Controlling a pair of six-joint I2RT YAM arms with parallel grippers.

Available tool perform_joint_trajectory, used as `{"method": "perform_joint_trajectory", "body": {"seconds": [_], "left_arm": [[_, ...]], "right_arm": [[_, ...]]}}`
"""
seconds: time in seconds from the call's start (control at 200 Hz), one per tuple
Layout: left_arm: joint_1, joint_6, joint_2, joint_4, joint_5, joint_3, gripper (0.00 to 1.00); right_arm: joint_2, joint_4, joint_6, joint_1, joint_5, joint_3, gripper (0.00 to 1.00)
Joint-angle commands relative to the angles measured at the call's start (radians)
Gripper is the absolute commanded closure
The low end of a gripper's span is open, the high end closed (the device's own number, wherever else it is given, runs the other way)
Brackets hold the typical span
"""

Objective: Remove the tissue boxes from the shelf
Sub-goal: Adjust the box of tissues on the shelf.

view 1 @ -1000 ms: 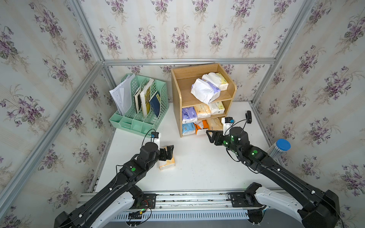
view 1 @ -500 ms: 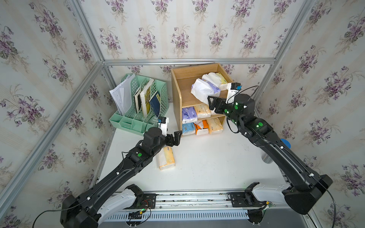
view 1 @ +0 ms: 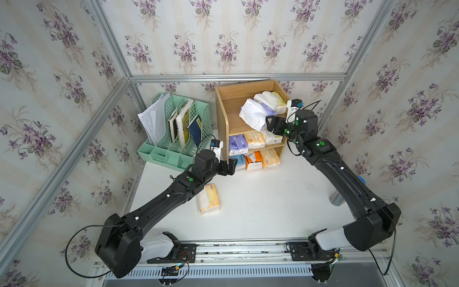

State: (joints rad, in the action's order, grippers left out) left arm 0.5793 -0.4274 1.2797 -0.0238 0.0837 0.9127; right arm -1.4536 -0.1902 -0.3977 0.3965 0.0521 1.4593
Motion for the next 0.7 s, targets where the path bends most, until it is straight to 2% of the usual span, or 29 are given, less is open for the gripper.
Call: {"method": "perform_joint_trajectory", "body": {"seconds": [0.0,0.175,0.3,0.425,0.695], "left_arm": [[-0.016,-0.004,0.014,-0.037,0.005,0.017,0.01],[-0.048,-0.010,-0.026,-0.021,0.002,-0.012,0.01],[-0.072,-0.012,-0.064,0.002,0.002,-0.027,0.01],[-0.084,-0.001,-0.090,0.033,0.005,-0.022,0.01],[-0.084,-0.011,-0.104,0.049,0.024,-0.024,0.01]], "right_arm": [[0.010,0.110,-0.030,0.013,0.113,-0.043,0.20],[0.019,0.135,-0.030,0.029,0.139,-0.069,0.23],[0.019,0.109,0.001,0.029,0.097,-0.057,0.24],[0.020,0.083,0.036,0.025,0.048,-0.030,0.19],[-0.071,0.020,0.085,0.011,0.089,0.101,0.16]]}}
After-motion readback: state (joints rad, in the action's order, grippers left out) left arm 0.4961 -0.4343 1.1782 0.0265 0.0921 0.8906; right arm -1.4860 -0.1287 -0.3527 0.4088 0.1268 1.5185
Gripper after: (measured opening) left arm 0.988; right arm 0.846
